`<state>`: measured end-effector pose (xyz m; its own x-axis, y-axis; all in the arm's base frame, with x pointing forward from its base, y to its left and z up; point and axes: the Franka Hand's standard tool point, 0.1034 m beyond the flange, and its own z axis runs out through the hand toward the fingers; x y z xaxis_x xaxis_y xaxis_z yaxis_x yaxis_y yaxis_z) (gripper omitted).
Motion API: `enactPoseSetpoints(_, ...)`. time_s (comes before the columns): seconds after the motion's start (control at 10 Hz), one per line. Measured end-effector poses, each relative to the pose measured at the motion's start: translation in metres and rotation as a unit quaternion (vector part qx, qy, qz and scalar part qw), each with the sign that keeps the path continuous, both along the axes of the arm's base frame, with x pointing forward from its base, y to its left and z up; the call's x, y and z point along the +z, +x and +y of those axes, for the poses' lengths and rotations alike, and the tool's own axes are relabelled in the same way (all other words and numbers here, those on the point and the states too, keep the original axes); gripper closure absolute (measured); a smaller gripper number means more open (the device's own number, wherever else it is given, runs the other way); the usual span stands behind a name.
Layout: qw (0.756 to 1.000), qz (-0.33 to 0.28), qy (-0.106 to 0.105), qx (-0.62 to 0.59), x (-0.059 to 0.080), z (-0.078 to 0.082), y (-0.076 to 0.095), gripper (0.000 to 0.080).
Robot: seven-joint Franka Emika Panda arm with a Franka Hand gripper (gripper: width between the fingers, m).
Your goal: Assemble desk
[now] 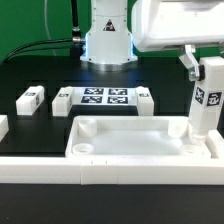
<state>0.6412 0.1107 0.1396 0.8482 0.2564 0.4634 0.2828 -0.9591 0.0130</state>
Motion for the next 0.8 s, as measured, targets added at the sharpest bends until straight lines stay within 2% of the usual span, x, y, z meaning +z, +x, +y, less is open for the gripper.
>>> enactPoseSetpoints(0.4, 1.000, -0.004, -0.005, 0.002, 0.0024, -0.0117, 0.0073, 0.0509)
enactPoseSetpoints(0.8, 1.000, 0.000, -0.005, 0.003, -0.0031, -0.0101, 0.0033, 0.0509)
